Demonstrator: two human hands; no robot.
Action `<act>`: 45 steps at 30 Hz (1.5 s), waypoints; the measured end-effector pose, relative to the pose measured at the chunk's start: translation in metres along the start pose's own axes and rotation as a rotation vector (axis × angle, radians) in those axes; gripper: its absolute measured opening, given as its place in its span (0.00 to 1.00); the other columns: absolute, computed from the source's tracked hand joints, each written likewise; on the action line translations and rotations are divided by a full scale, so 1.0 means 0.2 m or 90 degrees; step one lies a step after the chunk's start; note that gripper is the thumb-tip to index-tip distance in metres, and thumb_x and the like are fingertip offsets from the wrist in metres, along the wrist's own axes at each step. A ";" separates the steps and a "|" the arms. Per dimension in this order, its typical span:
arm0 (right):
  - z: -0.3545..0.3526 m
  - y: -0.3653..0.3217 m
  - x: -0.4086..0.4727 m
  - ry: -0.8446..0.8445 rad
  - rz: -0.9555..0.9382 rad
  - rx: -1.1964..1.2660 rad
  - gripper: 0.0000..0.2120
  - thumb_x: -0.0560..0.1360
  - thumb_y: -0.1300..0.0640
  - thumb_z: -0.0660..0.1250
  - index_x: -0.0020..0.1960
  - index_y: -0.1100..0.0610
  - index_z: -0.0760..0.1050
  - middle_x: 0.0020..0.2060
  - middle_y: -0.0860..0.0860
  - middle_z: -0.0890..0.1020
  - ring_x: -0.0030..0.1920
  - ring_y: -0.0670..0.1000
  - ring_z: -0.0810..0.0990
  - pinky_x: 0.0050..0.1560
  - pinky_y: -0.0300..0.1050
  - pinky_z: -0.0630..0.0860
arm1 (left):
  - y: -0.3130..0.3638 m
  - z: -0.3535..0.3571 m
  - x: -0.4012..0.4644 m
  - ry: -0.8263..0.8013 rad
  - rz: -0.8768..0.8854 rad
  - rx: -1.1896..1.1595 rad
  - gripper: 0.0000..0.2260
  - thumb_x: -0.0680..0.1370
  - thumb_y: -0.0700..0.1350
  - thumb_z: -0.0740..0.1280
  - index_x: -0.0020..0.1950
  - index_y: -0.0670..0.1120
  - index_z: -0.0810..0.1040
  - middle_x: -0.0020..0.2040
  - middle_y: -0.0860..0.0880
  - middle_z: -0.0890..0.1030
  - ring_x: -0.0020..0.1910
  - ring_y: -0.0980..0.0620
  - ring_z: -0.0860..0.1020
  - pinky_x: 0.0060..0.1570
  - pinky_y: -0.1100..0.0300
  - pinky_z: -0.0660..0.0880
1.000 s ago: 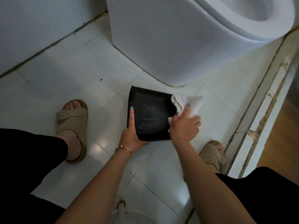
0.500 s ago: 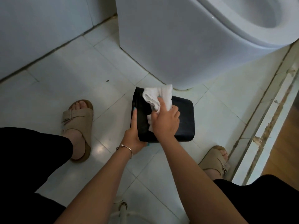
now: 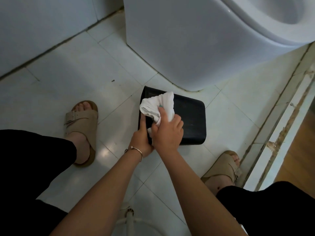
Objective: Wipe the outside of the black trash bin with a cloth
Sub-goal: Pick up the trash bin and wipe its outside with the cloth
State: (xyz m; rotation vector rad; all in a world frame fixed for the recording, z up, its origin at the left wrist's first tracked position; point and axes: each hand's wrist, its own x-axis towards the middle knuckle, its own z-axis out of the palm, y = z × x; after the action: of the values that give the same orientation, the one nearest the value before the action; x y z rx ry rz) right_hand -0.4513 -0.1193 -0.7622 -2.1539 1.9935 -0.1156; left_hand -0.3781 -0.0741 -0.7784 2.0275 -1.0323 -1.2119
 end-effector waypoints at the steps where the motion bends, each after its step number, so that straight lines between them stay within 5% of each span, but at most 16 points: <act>1: 0.00 -0.01 0.04 -0.002 0.001 0.003 0.27 0.72 0.46 0.65 0.70 0.42 0.67 0.56 0.57 0.71 0.52 0.57 0.71 0.46 0.48 0.70 | -0.01 0.01 0.00 -0.001 0.000 0.006 0.48 0.71 0.41 0.72 0.76 0.56 0.39 0.53 0.42 0.79 0.46 0.45 0.79 0.46 0.55 0.76; 4: 0.01 -0.04 0.14 0.005 -0.011 -0.006 0.27 0.72 0.45 0.65 0.71 0.41 0.66 0.57 0.58 0.71 0.52 0.57 0.71 0.46 0.49 0.70 | -0.01 0.01 0.00 -0.038 -0.020 -0.053 0.52 0.71 0.46 0.73 0.70 0.68 0.30 0.54 0.45 0.80 0.46 0.46 0.80 0.49 0.49 0.79; 11: -0.02 0.08 0.20 0.008 -0.100 -0.057 0.27 0.72 0.46 0.64 0.71 0.41 0.66 0.55 0.59 0.72 0.49 0.58 0.72 0.44 0.49 0.70 | 0.00 0.00 -0.02 -0.015 -0.012 -0.046 0.54 0.69 0.42 0.74 0.74 0.63 0.33 0.51 0.50 0.77 0.42 0.53 0.76 0.41 0.60 0.74; 18: -0.12 0.42 0.31 -0.034 0.109 0.015 0.26 0.75 0.43 0.63 0.72 0.39 0.64 0.62 0.58 0.68 0.59 0.61 0.70 0.57 0.54 0.68 | 0.00 0.02 -0.01 -0.015 0.025 -0.012 0.59 0.66 0.40 0.77 0.74 0.62 0.31 0.49 0.48 0.79 0.38 0.55 0.75 0.39 0.63 0.72; 23: -0.19 0.32 0.38 -0.008 0.135 0.058 0.24 0.74 0.32 0.59 0.63 0.44 0.76 0.74 0.53 0.59 0.71 0.59 0.60 0.69 0.62 0.58 | 0.01 0.01 -0.02 -0.019 0.038 0.011 0.59 0.67 0.42 0.78 0.74 0.60 0.31 0.53 0.47 0.78 0.38 0.58 0.73 0.39 0.66 0.73; 27: -0.23 0.31 0.39 0.081 0.001 0.073 0.21 0.79 0.44 0.61 0.71 0.47 0.66 0.74 0.54 0.60 0.62 0.59 0.74 0.52 0.54 0.78 | 0.03 0.01 -0.02 -0.024 0.033 0.005 0.59 0.67 0.41 0.78 0.73 0.61 0.30 0.51 0.48 0.78 0.39 0.56 0.75 0.41 0.64 0.73; 30: -0.26 0.38 0.40 0.083 -0.005 0.070 0.19 0.82 0.50 0.55 0.72 0.43 0.62 0.72 0.52 0.62 0.44 0.57 0.80 0.37 0.47 0.75 | 0.02 0.01 -0.02 -0.022 0.028 -0.001 0.58 0.67 0.40 0.77 0.73 0.61 0.30 0.46 0.49 0.78 0.37 0.56 0.76 0.37 0.65 0.72; 34: -0.30 0.43 0.44 0.056 0.124 0.115 0.26 0.81 0.60 0.54 0.73 0.36 0.59 0.74 0.50 0.59 0.29 0.53 0.74 0.34 0.47 0.74 | 0.03 0.01 -0.02 -0.024 0.035 -0.001 0.58 0.68 0.40 0.77 0.72 0.61 0.30 0.44 0.50 0.77 0.36 0.58 0.76 0.38 0.64 0.72; 37: -0.29 0.39 0.41 0.051 0.038 0.093 0.38 0.74 0.73 0.58 0.69 0.33 0.65 0.77 0.49 0.56 0.40 0.57 0.79 0.36 0.47 0.76 | 0.02 0.01 -0.02 -0.023 0.036 -0.006 0.58 0.68 0.40 0.77 0.73 0.62 0.30 0.45 0.49 0.78 0.37 0.57 0.76 0.35 0.67 0.72; 40: -0.24 0.42 0.39 0.037 0.054 0.245 0.29 0.78 0.64 0.62 0.58 0.27 0.71 0.73 0.46 0.66 0.58 0.54 0.78 0.51 0.50 0.77 | 0.00 0.01 -0.02 -0.026 0.035 -0.004 0.59 0.68 0.41 0.77 0.73 0.62 0.30 0.46 0.49 0.78 0.37 0.58 0.76 0.34 0.70 0.70; 45: -0.24 0.46 0.35 -0.003 0.075 0.325 0.24 0.79 0.57 0.51 0.64 0.34 0.72 0.72 0.49 0.67 0.69 0.52 0.69 0.66 0.46 0.68 | 0.01 0.01 -0.01 -0.030 0.034 -0.004 0.59 0.67 0.39 0.77 0.73 0.62 0.30 0.47 0.51 0.77 0.37 0.59 0.75 0.40 0.64 0.75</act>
State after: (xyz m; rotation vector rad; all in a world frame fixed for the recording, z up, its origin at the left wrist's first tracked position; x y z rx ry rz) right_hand -0.5444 -0.2004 -0.7401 -1.7081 1.8294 -0.5360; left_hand -0.3810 -0.0731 -0.7768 1.9629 -1.0964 -1.2381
